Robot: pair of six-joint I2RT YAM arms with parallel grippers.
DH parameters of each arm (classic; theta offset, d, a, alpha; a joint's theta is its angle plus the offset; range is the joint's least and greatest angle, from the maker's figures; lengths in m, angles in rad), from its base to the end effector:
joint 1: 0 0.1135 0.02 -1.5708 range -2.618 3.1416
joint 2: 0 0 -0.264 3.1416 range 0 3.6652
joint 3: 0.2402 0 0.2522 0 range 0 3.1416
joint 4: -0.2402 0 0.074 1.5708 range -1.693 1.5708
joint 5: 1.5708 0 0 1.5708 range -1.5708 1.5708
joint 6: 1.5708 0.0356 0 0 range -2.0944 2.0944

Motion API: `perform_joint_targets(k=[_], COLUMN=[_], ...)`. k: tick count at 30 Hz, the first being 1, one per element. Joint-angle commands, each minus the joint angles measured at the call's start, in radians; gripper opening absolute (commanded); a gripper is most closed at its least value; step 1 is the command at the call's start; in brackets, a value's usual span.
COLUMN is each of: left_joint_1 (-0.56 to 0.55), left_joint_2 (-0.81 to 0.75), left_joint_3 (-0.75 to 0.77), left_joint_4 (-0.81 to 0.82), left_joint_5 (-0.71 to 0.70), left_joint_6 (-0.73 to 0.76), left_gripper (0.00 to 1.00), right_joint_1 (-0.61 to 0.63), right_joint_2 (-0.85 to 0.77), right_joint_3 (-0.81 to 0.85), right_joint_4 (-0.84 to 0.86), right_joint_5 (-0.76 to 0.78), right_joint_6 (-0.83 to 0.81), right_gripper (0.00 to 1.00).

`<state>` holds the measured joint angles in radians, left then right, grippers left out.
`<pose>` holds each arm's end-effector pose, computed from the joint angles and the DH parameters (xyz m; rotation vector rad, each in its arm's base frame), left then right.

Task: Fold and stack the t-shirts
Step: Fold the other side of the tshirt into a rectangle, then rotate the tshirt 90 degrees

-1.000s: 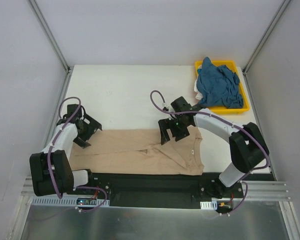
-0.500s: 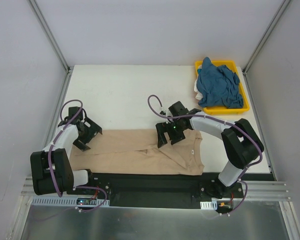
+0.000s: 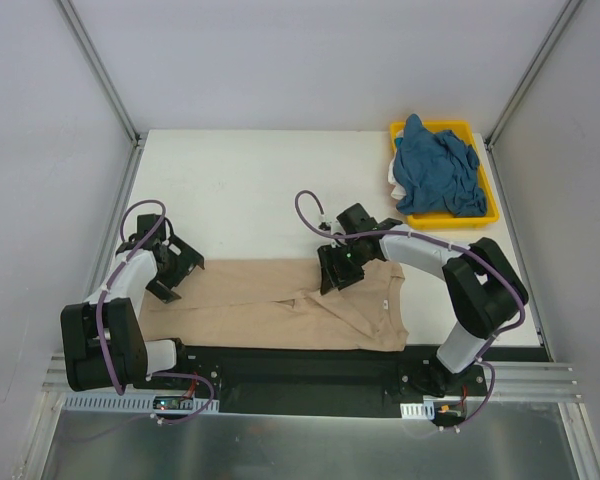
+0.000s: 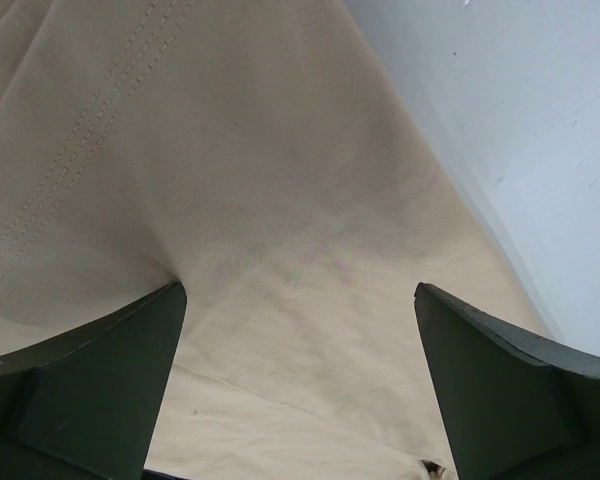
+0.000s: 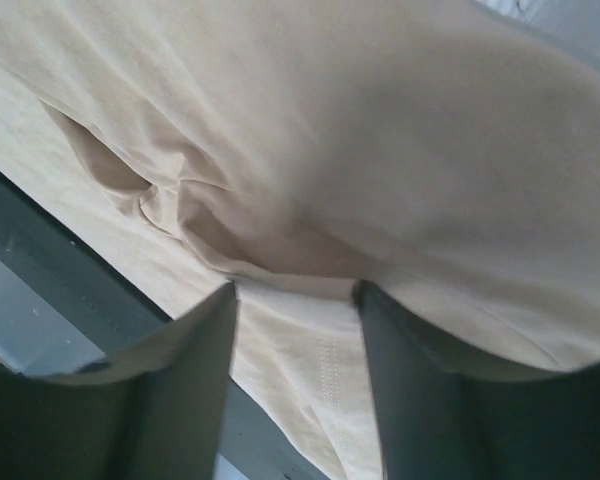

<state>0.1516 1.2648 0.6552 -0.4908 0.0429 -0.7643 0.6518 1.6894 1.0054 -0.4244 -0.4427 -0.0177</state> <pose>0.2230 0.0325 0.1765 -1.1790 2.4233 -0.2499 0.2502 0.2101 0.1723 -1.0353 2.5353 0.7854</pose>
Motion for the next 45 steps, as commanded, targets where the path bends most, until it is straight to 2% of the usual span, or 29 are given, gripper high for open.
perform_joint_targets(k=[1, 4, 7, 14, 18, 20, 21, 23, 24, 26, 27, 28, 32, 35, 39, 45], left_joint_1=[0.003, 0.003, 0.002, 0.003, 0.005, 0.003, 0.003, 0.003, 0.003, 0.003, 0.005, 0.005, 0.003, 0.000, -0.052, -0.182], left_joint_2=[-0.025, -0.025, -0.024, -0.028, -0.031, -0.031, -0.030, -0.035, -0.036, -0.044, -0.050, -0.053, -0.076, -0.103, -0.159, -0.180], left_joint_3=[-0.009, -0.006, -0.003, -0.005, -0.003, 0.000, 0.001, 0.007, 0.007, 0.012, 0.014, 0.017, 0.024, 0.029, 0.026, -0.038], left_joint_4=[-0.003, -0.005, -0.003, -0.003, -0.005, -0.005, -0.003, -0.005, -0.005, -0.005, -0.005, -0.005, -0.003, 0.000, 0.011, 0.034], left_joint_5=[-0.023, -0.021, -0.020, -0.020, -0.020, -0.020, -0.015, -0.012, -0.011, -0.005, -0.002, 0.005, 0.052, 0.124, 0.181, 0.236], left_joint_6=[0.020, 0.020, 0.022, 0.023, 0.023, 0.023, 0.023, 0.025, 0.025, 0.023, 0.023, 0.022, 0.020, 0.020, 0.046, 0.045], left_gripper=[0.99, 0.99, 0.99, 0.99, 0.99, 0.99, 0.99, 0.99, 0.99, 0.99, 0.99, 0.99, 0.99, 0.99, 0.99, 0.99], right_joint_1=[0.008, 0.006, 0.012, 0.078, 0.147, 0.179, 0.190, 0.222, 0.233, 0.241, 0.240, 0.239, 0.214, 0.175, 0.114, 0.057], right_joint_2=[0.004, 0.001, -0.013, -0.065, -0.074, -0.079, -0.082, -0.100, -0.111, -0.151, -0.166, -0.193, -0.253, -0.304, -0.343, -0.274], right_joint_3=[0.019, 0.018, 0.022, 0.021, 0.016, 0.021, 0.024, 0.039, 0.048, 0.053, 0.055, 0.058, 0.038, -0.023, -0.128, -0.243], right_joint_4=[0.021, 0.018, -0.002, -0.074, -0.076, -0.076, -0.077, -0.092, -0.108, -0.135, -0.143, -0.155, -0.195, -0.191, -0.175, -0.057], right_joint_5=[-0.030, -0.022, -0.027, -0.047, -0.047, -0.051, -0.059, -0.108, -0.116, -0.102, -0.093, -0.049, 0.039, 0.082, 0.079, 0.009], right_joint_6=[0.002, 0.005, -0.001, 0.015, 0.087, 0.111, 0.117, 0.101, 0.087, 0.056, 0.047, 0.039, 0.062, 0.140, 0.237, 0.347], right_gripper=[0.39, 0.22, 0.14, 0.19, 0.25, 0.32, 0.49, 0.56, 0.66, 0.78, 0.90, 0.97, 0.97, 0.97, 0.97, 0.97])
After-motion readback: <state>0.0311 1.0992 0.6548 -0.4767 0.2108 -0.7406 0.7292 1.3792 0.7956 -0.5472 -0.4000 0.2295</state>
